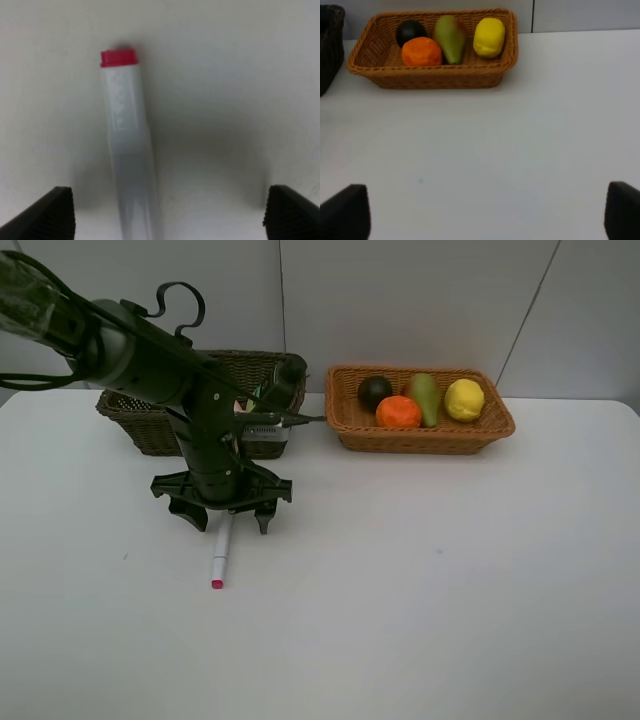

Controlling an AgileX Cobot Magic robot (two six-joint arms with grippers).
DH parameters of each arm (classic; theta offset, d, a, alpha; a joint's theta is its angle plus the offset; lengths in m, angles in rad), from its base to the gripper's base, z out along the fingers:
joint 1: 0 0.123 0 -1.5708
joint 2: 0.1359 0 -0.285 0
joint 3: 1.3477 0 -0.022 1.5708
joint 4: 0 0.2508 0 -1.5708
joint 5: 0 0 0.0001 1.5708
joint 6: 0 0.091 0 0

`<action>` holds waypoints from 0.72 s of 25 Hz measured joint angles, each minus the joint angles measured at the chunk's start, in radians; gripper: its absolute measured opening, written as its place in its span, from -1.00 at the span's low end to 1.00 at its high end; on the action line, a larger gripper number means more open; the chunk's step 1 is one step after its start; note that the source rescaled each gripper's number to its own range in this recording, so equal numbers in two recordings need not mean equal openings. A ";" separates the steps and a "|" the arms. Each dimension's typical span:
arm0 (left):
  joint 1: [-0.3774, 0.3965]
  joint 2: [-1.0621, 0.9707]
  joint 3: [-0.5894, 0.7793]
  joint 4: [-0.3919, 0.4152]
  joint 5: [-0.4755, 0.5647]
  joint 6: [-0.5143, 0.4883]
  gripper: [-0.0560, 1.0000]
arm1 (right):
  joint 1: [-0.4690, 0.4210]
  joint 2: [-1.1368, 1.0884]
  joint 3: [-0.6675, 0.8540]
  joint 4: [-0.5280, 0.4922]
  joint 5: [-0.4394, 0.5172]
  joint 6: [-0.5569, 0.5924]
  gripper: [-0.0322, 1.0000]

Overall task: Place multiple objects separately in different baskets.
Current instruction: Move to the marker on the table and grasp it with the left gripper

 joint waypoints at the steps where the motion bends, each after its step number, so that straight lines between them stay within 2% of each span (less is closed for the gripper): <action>1: 0.000 0.000 0.000 0.000 0.000 0.000 0.99 | 0.000 0.000 0.000 0.000 0.000 0.000 0.96; 7: 0.000 0.000 0.000 -0.003 0.000 0.000 0.99 | 0.000 0.000 0.000 0.000 0.000 0.000 0.96; 10: 0.000 0.000 0.000 -0.004 0.000 0.000 0.89 | 0.000 0.000 0.000 0.000 0.000 0.000 0.96; 13: 0.000 0.000 0.000 -0.012 0.000 0.000 0.55 | 0.000 0.000 0.000 0.000 0.000 0.000 0.96; 16: 0.000 0.000 0.000 -0.018 0.000 0.000 0.04 | 0.000 0.000 0.000 0.000 0.000 0.000 0.96; 18: 0.000 0.000 0.000 -0.018 0.000 0.000 -0.22 | 0.000 0.000 0.000 0.000 0.000 0.000 0.96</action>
